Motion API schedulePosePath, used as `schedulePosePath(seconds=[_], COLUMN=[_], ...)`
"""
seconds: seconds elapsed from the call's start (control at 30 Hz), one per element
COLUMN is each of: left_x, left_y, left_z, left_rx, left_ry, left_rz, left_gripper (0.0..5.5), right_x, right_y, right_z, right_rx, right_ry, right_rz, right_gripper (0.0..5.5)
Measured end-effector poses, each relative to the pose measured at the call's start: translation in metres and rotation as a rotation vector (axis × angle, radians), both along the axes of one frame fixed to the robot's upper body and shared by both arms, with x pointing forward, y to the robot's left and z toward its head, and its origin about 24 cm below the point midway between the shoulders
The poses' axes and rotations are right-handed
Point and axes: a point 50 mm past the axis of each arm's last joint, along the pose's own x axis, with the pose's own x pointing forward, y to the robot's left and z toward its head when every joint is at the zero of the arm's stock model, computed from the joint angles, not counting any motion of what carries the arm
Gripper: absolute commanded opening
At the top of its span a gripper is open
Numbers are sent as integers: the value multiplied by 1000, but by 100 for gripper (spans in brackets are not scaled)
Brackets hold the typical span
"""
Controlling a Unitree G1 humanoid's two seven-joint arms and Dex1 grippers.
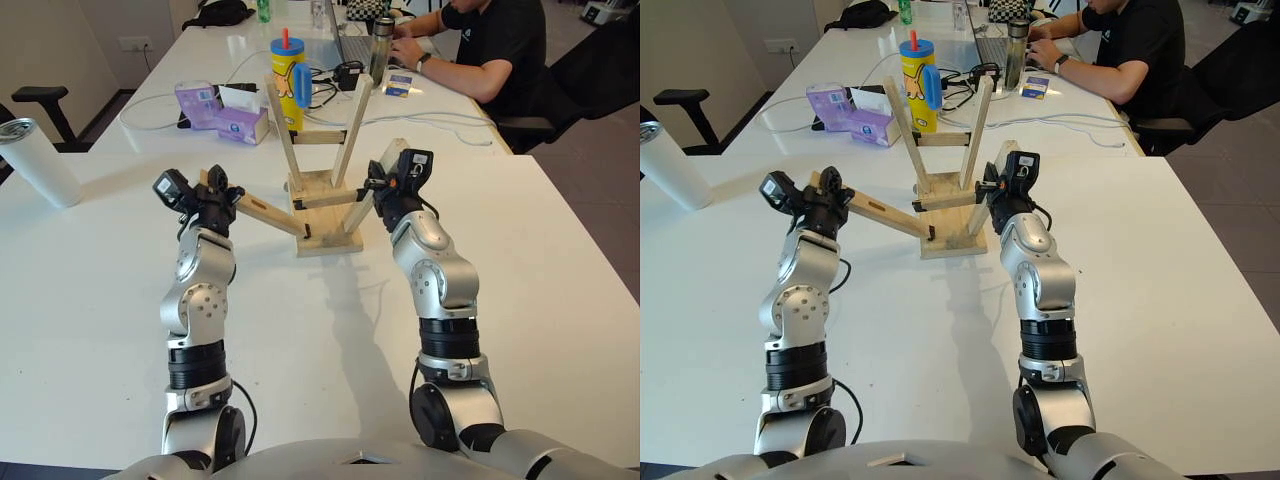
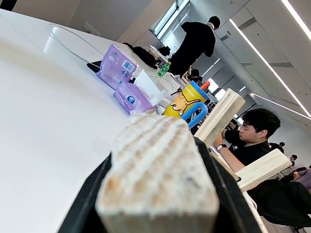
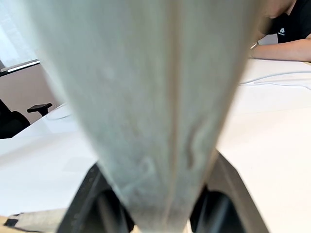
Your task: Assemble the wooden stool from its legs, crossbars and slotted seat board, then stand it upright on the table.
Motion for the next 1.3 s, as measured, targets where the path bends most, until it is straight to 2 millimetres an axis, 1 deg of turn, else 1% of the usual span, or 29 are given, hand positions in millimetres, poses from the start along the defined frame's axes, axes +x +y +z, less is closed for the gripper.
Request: schedulePosePath(seconds=[0.07,0.17,0.27,0.37,0.5,0.63,0.8,0.97,1.13,1.3], left_x=[4,5,6,5,5,8,5,3,3,1], left_y=[-3,-4,-7,-17,-27,-44,-56,-60,-65,-69], left_z=[2,0,3,11,16,24,26,26,27,29], left_rx=[20,29,82,182,232,323,386,420,466,499], left_ry=[-2,10,16,8,47,74,56,36,11,-3], left_rz=[0,-5,-10,-40,-4,0,-25,-60,-92,-128], left_gripper=[101,101,101,101,101,101,101,101,102,102], right_x=[-1,-1,-1,-1,-2,-4,-5,-4,-3,-3], right_y=[0,0,-1,1,4,4,5,0,-2,-2], right_z=[0,0,-1,-1,-1,-2,-3,-3,-4,-4], right_rx=[4,4,3,-9,-28,-39,-19,71,62,74], right_ry=[1,2,1,-4,-16,-25,-24,-13,-27,-26], right_rz=[-6,-12,-19,-20,-17,-33,-40,-43,-2,-3], right_gripper=[102,102,102,102,102,102,102,103,104,105])
